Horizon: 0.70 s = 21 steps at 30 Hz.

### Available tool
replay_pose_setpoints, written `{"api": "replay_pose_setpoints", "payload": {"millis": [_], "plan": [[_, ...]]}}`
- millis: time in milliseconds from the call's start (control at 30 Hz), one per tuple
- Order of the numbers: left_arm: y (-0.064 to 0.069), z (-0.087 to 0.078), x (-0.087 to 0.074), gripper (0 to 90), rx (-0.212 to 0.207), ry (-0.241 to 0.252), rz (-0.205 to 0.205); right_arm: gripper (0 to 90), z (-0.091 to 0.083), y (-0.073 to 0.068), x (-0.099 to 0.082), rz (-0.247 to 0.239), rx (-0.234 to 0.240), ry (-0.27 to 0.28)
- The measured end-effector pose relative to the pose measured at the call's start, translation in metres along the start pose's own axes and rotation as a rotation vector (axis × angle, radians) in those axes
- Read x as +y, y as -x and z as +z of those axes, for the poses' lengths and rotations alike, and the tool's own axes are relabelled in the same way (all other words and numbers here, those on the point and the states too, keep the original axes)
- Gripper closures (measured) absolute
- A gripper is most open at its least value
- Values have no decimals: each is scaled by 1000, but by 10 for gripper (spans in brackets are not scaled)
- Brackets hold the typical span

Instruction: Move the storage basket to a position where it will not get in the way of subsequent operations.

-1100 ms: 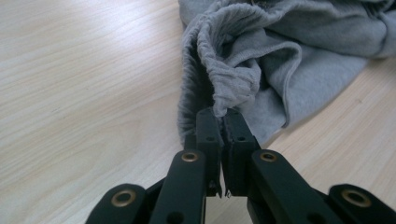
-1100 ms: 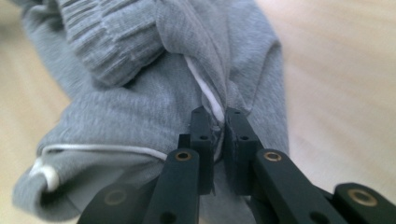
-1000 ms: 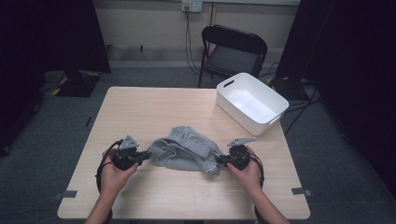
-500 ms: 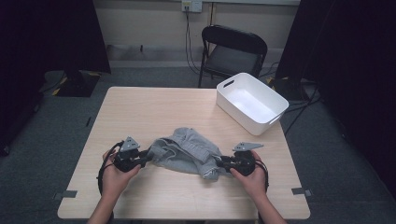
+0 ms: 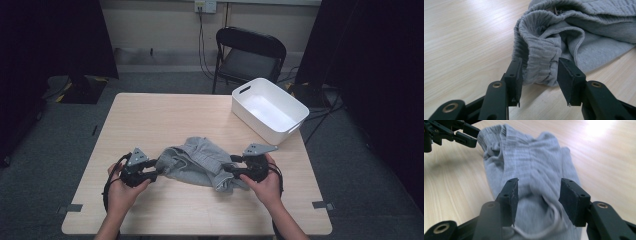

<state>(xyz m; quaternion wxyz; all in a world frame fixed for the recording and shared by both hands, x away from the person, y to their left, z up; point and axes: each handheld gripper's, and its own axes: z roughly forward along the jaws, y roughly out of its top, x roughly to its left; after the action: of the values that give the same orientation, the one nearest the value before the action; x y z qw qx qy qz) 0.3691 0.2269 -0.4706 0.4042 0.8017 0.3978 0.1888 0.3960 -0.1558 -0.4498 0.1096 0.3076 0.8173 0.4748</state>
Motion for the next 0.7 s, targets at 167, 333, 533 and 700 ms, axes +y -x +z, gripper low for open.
{"api": "replay_pose_setpoints", "payload": {"millis": [167, 333, 533, 700], "plan": [[0, -1, -2, 593, -9, 1, -4, 454, 21, -15, 11, -56, 57, -18], [0, -1, -2, 631, -11, 2, -2, 442, 34, -21, 10, -92, 49, -52], [-1, 0, -2, 666, -13, 1, -15, 403, 49, -16, 3, -130, 21, -137], [1, 3, -2, 670, -20, 0, -21, 395, 53, -17, 1, -142, 19, -171]]}}
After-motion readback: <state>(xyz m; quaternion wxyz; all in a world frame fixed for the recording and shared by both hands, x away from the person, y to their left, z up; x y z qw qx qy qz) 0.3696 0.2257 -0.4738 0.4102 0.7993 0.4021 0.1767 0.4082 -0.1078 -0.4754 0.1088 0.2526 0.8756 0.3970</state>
